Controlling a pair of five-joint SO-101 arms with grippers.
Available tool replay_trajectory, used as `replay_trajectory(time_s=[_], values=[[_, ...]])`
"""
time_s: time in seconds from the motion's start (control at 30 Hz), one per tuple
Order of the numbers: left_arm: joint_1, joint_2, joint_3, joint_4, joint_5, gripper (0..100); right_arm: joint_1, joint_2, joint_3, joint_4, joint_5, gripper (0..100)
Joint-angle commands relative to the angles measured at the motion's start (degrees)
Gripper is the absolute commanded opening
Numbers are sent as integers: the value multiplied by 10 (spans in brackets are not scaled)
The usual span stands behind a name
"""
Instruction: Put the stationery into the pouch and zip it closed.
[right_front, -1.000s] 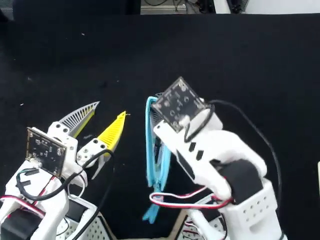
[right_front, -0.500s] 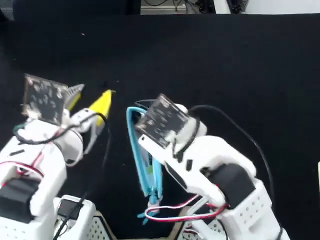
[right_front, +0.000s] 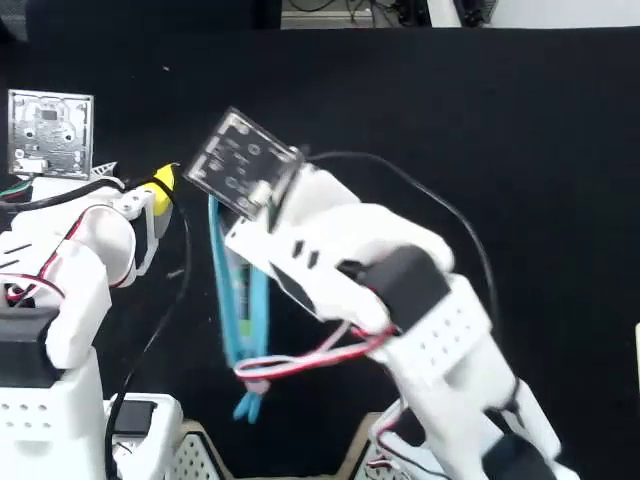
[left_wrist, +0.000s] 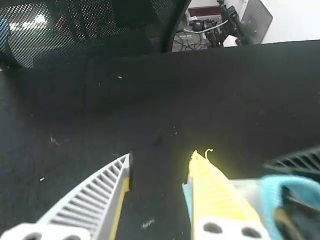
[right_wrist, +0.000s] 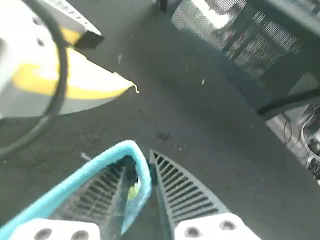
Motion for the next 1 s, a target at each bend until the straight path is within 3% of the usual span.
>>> replay_trajectory(time_s=[0.0,0.23,0.43,0.57,0.83,0.97], values=[[21,3,-30,42,-3,195,-4,15,-46,-15,1,11],[48,-41,-30,106,0,195,19,44,-26,-20,0,11],[49,-120,-23,109,3,196,22,44,-1,-33,0,11],[49,-125,-24,108,67,198,22,46,0,-36,0,11],[183,-105,-47,158,130,248,23,46,0,-34,0,11],[177,-89,-56,171,127,248,22,44,5,-32,0,11]])
